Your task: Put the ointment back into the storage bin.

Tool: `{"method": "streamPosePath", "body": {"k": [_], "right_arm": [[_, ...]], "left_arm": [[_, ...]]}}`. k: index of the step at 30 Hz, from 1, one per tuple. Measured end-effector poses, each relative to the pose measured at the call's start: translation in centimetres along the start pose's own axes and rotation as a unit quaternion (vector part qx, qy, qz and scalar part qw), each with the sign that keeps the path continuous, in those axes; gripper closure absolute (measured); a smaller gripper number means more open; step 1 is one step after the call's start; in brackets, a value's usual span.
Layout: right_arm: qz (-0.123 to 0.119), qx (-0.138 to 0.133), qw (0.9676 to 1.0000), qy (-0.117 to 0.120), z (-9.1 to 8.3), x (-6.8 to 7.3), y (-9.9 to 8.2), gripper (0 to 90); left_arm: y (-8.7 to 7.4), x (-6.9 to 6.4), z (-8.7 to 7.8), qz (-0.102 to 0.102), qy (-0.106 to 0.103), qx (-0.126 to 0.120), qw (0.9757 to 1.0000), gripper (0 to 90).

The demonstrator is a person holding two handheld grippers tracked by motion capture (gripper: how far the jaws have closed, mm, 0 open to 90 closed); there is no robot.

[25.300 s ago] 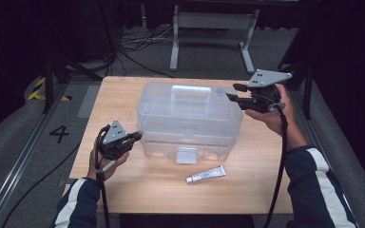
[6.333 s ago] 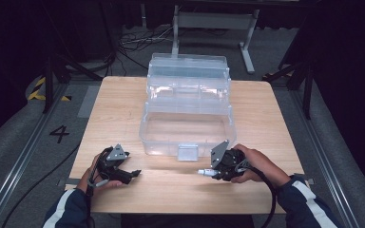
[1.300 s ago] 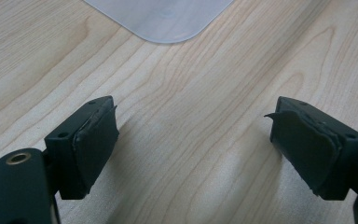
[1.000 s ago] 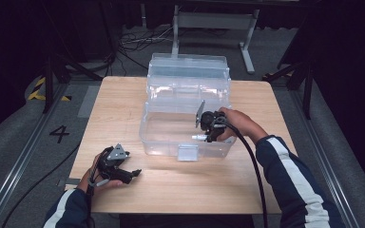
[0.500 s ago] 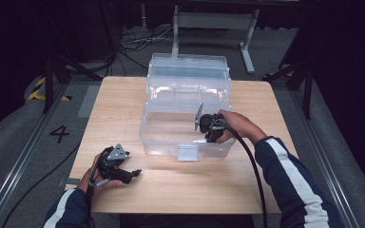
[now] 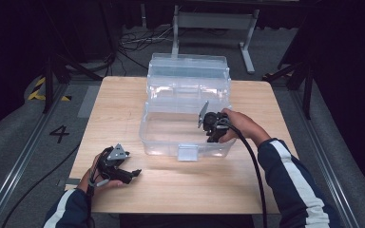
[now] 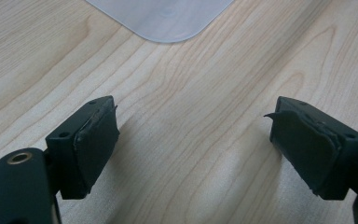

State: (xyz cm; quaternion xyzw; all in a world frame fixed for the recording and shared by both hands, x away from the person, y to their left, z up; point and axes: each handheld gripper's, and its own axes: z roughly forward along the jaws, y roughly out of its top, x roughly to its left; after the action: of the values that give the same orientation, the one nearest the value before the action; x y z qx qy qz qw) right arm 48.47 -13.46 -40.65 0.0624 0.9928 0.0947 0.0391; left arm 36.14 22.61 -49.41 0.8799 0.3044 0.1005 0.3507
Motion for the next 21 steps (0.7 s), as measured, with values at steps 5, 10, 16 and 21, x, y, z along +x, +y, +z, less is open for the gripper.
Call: {"method": "streamPosePath", "body": {"k": [5,10,16,21], "right_arm": [[0.021,-0.062,0.9978,-0.011,-1.1,0.1,-1.3,63.4],[0.032,-0.113,0.9927,-0.025,-2.1,0.3,-2.6,62.7],[0.038,-0.158,0.9851,-0.056,-2.7,0.8,-3.7,60.0],[0.039,-0.196,0.9773,-0.071,-3.4,1.3,-4.8,56.2]], "left_arm": [[0.1,0.0,0.0,0.0,0.003,0.004,1.0,15.6],[0.1,0.0,0.0,-0.001,0.004,0.005,1.0,15.6],[0.4,-0.2,-0.1,-0.005,0.008,0.013,0.9999,16.7],[0.6,-0.5,-0.1,0.0,0.003,0.011,0.9999,21.6]]}}
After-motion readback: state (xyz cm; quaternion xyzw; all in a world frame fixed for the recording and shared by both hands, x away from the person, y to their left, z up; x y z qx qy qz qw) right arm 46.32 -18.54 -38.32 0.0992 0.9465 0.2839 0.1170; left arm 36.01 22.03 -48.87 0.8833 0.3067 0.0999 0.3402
